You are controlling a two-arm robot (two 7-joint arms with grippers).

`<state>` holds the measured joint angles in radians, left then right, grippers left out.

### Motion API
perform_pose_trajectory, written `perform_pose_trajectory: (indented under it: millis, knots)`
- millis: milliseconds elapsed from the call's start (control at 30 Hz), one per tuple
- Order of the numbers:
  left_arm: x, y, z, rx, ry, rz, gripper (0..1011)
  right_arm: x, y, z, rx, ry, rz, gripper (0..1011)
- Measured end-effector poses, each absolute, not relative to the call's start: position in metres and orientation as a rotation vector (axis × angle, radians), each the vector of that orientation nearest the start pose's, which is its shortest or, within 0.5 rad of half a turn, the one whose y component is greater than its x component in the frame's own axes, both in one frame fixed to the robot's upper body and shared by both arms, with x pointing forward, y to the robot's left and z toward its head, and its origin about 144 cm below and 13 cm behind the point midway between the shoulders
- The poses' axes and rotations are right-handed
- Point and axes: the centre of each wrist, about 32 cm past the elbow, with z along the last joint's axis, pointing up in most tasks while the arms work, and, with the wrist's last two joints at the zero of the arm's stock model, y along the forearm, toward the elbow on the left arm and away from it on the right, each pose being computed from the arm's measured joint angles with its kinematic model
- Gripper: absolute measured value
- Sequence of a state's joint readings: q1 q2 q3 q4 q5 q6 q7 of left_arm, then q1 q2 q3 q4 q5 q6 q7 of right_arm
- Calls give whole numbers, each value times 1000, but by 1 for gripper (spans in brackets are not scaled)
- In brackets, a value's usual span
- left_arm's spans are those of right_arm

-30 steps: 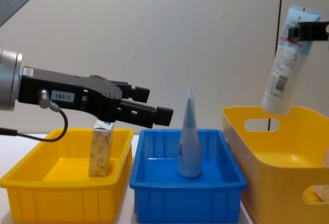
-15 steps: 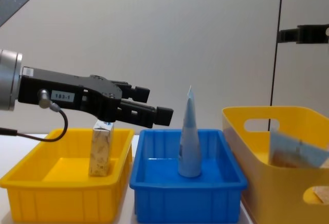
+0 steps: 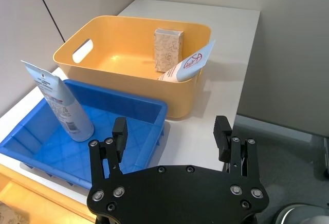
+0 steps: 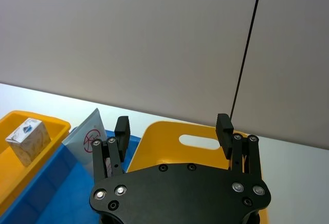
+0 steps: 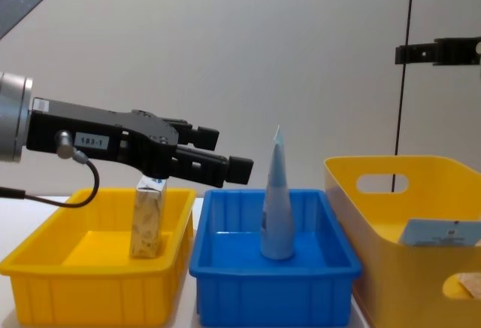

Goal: Bimanual collaborative sorting of washing and personal care products

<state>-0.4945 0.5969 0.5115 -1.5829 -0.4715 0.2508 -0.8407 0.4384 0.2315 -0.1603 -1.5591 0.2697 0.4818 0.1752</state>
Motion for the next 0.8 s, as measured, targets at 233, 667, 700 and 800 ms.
perform_pose_trajectory:
  millis: [233, 667, 700, 800]
  knots:
    - [543, 261, 1281, 259, -87, 354, 1000, 554, -246, 1296, -88, 58, -1220, 1003]
    - [543, 261, 1281, 259, -87, 354, 1000, 545, -248, 1294, -47, 72, -1085, 1003]
    - [543, 261, 1281, 259, -87, 354, 1000, 543, -249, 1294, -43, 74, -1065, 1003]
    - [543, 261, 1281, 259, -87, 354, 1000, 541, -250, 1293, -35, 78, -1031, 1003]
